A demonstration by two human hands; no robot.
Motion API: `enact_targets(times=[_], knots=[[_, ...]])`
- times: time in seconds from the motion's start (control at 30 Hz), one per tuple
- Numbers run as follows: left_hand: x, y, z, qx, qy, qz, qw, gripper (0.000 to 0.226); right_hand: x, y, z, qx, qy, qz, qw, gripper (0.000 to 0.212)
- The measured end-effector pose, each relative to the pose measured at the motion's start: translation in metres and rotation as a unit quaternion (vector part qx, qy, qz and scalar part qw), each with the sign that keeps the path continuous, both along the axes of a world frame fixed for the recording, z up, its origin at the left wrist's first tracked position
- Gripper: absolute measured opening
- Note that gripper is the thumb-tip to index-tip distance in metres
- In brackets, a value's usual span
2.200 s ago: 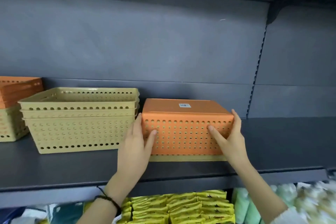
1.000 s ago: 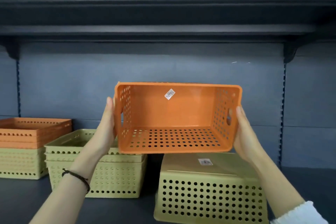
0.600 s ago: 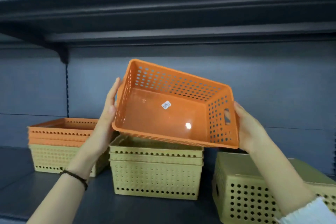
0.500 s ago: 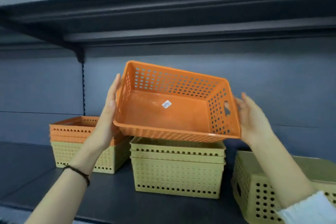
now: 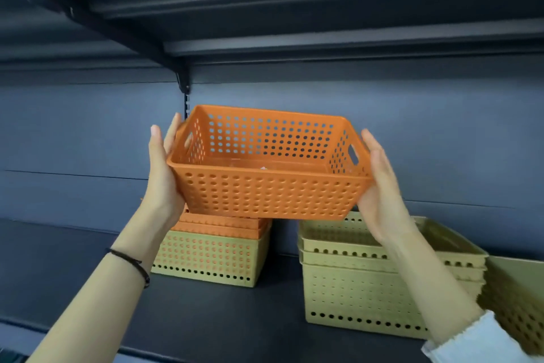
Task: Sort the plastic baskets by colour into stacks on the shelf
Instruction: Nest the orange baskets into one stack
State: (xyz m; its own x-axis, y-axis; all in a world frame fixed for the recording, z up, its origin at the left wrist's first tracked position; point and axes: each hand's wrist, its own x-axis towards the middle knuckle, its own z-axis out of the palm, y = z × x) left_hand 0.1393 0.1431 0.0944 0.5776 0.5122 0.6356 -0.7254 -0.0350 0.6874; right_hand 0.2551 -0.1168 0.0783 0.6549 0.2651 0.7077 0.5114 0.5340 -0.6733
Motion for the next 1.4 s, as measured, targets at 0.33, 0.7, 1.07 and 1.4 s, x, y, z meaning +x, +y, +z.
enact_targets(times=[0.33, 0.7, 1.07, 1.4], knots=[[0.026, 0.088, 0.000, 0.060, -0.008, 0.074, 0.995, 0.094, 0.033, 0.108, 0.022, -0.012, 0.027, -0.072, 0.997, 0.060], [0.060, 0.188, -0.015, 0.027, 0.016, 0.089, 0.996, 0.052, 0.033, 0.192, 0.010, -0.026, 0.061, -0.119, 0.991, 0.059], [0.079, 0.233, -0.060, 0.131, 0.170, 0.044, 0.976, 0.059, 0.031, 0.219, -0.035, -0.139, 0.116, -0.277, 0.944, 0.077], [0.063, 0.245, -0.116, 0.165, 0.216, -0.068, 0.960, 0.102, 0.017, 0.215, -0.082, -0.176, 0.145, -0.247, 0.942, 0.075]])
